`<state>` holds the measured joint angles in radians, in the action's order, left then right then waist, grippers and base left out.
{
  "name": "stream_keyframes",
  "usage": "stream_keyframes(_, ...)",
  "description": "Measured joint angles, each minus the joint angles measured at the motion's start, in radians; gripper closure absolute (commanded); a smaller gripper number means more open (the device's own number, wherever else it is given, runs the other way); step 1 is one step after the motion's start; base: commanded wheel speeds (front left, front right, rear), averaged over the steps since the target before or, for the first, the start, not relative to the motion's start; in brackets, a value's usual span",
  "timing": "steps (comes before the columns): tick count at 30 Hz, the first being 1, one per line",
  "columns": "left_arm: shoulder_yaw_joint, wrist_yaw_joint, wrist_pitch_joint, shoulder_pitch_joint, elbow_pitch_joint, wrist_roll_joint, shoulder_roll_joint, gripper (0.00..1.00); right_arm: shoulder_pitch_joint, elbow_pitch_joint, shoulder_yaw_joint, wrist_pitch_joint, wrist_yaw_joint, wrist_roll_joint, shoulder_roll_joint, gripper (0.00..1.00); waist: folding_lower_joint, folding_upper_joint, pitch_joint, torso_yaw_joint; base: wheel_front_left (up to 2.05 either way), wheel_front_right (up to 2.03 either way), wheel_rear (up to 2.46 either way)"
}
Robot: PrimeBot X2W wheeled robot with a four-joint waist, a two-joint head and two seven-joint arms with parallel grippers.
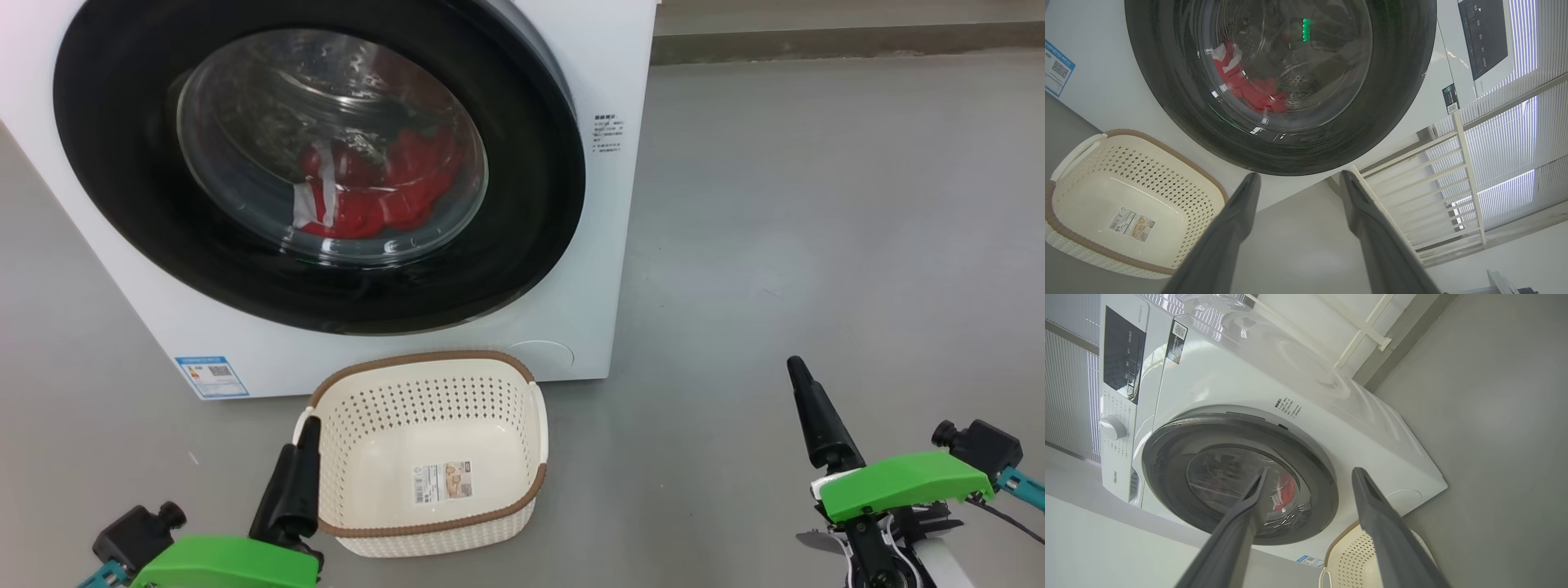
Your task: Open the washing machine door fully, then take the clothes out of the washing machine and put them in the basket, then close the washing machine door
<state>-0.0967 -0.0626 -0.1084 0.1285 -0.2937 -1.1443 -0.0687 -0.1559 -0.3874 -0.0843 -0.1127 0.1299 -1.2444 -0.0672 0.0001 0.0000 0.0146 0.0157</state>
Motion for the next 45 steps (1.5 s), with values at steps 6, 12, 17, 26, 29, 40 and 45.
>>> stream_keyframes(6,-0.004,0.017,-0.009,0.002,0.001,0.093,0.004,0.00,-0.020,-0.003,0.000,-0.012,0.000,0.061,0.001,0.00,0.0000,0.0000,0.000,0.003,0.00,0.00,0.00)
stream_keyframes(12,-0.014,0.033,-0.026,0.024,0.004,0.210,0.007,0.00,-0.030,-0.007,-0.001,-0.023,0.000,0.141,0.004,0.00,0.0000,0.0000,-0.001,0.005,0.00,0.00,0.00)
stream_keyframes(17,-0.027,0.041,-0.035,0.029,0.005,0.288,0.013,0.00,-0.042,-0.007,-0.001,-0.034,0.000,0.230,0.004,0.00,0.0000,0.0000,-0.001,0.007,0.00,0.00,0.00)
stream_keyframes(26,-0.038,0.063,-0.057,0.045,-0.004,0.404,0.016,0.00,-0.057,-0.006,0.000,-0.055,0.000,0.358,0.006,0.00,0.0000,0.0000,0.000,0.012,0.00,0.00,0.00)
stream_keyframes(29,-0.041,0.064,-0.062,0.056,-0.007,0.439,0.016,0.00,-0.060,-0.006,-0.001,-0.064,0.000,0.389,0.007,0.00,-0.0001,0.0000,0.001,0.013,0.00,0.00,0.00)
stream_keyframes(40,-0.060,0.081,-0.089,0.082,-0.007,0.560,0.020,0.00,-0.095,-0.005,-0.009,-0.086,0.000,0.519,0.008,0.00,0.0000,0.0000,0.000,0.017,0.00,0.00,0.00)
stream_keyframes(45,-0.063,0.090,-0.102,0.083,-0.007,0.611,0.020,0.00,-0.104,-0.006,-0.020,-0.096,0.000,0.576,0.009,0.00,0.0000,0.0000,0.001,0.020,0.00,0.00,0.00)
